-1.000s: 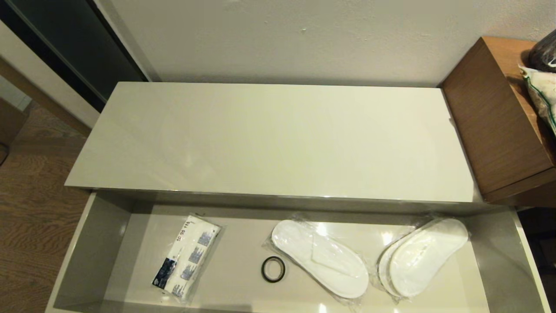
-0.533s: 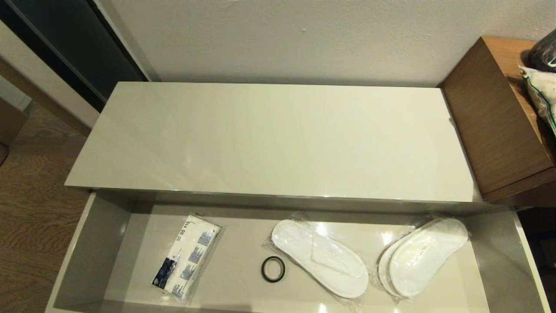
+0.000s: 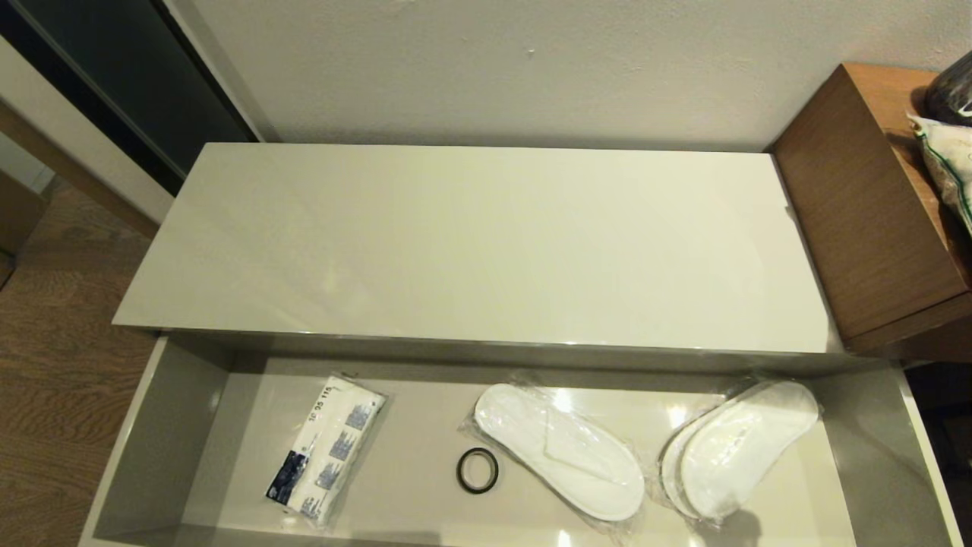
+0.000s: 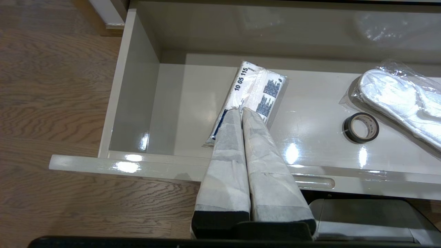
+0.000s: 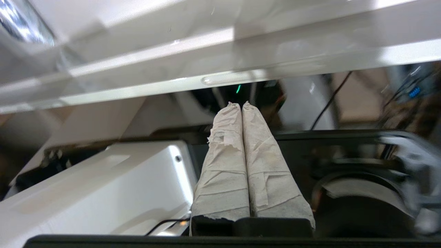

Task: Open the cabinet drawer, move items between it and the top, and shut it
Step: Close the drawer

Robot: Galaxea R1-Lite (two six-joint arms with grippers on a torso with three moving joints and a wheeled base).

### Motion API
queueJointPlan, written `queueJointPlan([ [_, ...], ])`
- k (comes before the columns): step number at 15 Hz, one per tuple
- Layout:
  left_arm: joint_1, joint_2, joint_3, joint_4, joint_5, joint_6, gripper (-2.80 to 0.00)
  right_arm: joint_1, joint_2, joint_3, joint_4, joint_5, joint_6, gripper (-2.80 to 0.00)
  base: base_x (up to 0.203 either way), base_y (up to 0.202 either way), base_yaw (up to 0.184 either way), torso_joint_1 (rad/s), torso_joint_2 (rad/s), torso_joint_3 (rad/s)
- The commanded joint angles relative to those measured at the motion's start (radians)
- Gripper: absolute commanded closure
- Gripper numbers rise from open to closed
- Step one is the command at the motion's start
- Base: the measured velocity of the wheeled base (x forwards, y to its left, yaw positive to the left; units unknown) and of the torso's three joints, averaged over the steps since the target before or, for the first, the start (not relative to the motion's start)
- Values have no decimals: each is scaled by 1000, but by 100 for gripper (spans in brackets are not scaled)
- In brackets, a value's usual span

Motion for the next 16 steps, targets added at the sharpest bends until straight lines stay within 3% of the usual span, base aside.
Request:
queueJointPlan([
  [1, 0, 0, 0, 0, 0, 0, 0, 108, 135, 49, -66, 0, 82, 0, 0, 0, 0, 0, 0, 0],
  [4, 0, 0, 0, 0, 0, 0, 0, 231, 97, 75, -67, -12, 170, 0, 0, 0, 0, 0, 0, 0],
  [6, 0, 1, 0, 0, 0, 0, 0, 304, 97, 79, 34, -16, 192, 0, 0, 0, 0, 0, 0, 0],
  [11, 1, 2, -1, 0, 0, 0, 0, 307, 208, 94, 23, -21, 190, 0, 0, 0, 0, 0, 0, 0],
  [16, 0, 0, 0, 0, 0, 0, 0, 312, 320, 120, -107, -23, 194, 0, 0, 0, 0, 0, 0, 0],
])
